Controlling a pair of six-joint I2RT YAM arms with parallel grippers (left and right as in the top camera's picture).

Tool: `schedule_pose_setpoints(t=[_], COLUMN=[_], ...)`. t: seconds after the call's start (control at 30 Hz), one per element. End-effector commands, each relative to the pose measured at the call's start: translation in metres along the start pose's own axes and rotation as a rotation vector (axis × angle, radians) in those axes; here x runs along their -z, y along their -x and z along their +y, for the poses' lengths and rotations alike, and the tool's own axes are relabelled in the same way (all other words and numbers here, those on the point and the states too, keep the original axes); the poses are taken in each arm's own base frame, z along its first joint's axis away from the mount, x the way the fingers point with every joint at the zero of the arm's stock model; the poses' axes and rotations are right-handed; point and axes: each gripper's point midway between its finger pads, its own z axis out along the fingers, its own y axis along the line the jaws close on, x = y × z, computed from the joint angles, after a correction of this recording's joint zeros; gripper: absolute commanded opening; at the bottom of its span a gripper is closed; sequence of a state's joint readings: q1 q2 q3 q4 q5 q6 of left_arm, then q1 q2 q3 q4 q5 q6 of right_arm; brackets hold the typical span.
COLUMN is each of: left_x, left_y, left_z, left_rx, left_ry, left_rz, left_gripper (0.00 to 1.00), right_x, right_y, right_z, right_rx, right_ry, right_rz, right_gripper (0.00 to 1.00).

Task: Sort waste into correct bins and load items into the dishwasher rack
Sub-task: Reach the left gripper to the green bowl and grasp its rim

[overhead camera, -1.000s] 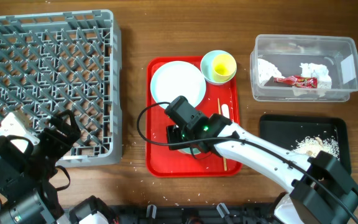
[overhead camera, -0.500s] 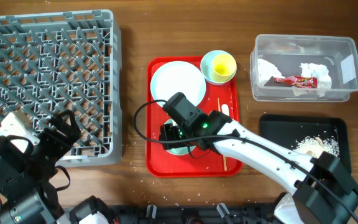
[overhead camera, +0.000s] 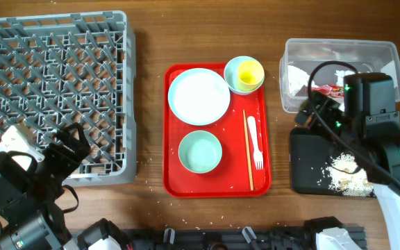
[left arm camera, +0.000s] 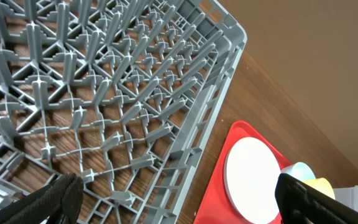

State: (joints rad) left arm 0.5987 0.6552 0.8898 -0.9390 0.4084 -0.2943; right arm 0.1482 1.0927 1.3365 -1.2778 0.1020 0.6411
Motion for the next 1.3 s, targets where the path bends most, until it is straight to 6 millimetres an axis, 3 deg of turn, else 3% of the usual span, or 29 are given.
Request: schedule_pose_setpoints(t=[0.0,0.27,0.33,0.4,0.47,0.53,0.57,0.7,0.83,0.97,1.0,1.1,1.2,1.27], left_x=[0.003,0.003,0.005,0.007,0.017,0.044,0.054,0.064,0.053,0.039,0.033,0.019,0.006,-0.008], left_y=[0.004,0.011,-0.011,-0.022,-0.041,-0.056,-0.062,-0.083,-0.107,-0.139,-0.153,-0.197,-0.23,-0.244], left_z=[-0.002,-0.008,-0.024,-0.031,-0.059,-0.104,-0.116,-0.134,-0.142,-0.151,-0.153,-0.162,-0.173,-0.171], left_rx=[0.002,0.052,0.235,0.33,0.366,0.228,0.179,0.036,-0.122,-0.249,-0.294,-0.411,-0.526,-0.572], left_ry=[0.0,-0.034,-0.129,-0.164,-0.314,-0.604,-0.686,-0.771,-0.685,-0.553,-0.511,-0.419,-0.369,-0.293], left_rz=[-0.015,-0.039,0.079,0.14,0.271,0.389,0.424,0.505,0.528,0.534,0.551,0.611,0.631,0.622], left_gripper=[1.0,1.0,1.0,1.0,1.0,1.0,1.0,0.95,0.95,0.95,0.94,0.98,0.99,0.99], right_x=[-0.004,-0.027,-0.034,-0.041,-0.048,-0.057,-0.062,-0.073,-0.087,-0.096,-0.095,-0.087,-0.075,-0.057], right_y=[0.003,0.002,0.001,0.0,-0.001,-0.003,-0.004,-0.004,0.007,0.033,0.023,0.0,0.002,0.013], right_z=[-0.013,-0.011,-0.011,-0.011,-0.011,-0.011,-0.011,-0.01,0.0,0.025,0.031,0.054,0.056,0.049], right_rx=[0.008,0.016,0.02,0.024,0.027,0.031,0.033,0.037,0.032,0.013,0.032,0.097,0.096,0.081], right_ry=[-0.071,-0.12,-0.137,-0.153,-0.168,-0.188,-0.198,-0.215,-0.19,-0.089,-0.049,0.108,0.135,0.141], right_rz=[-0.011,0.056,0.08,0.102,0.122,0.15,0.164,0.187,0.153,0.055,0.106,0.23,0.204,0.13], right_gripper=[1.0,1.0,0.99,1.0,1.0,1.0,1.0,1.0,1.0,1.0,1.0,1.0,1.0,1.0])
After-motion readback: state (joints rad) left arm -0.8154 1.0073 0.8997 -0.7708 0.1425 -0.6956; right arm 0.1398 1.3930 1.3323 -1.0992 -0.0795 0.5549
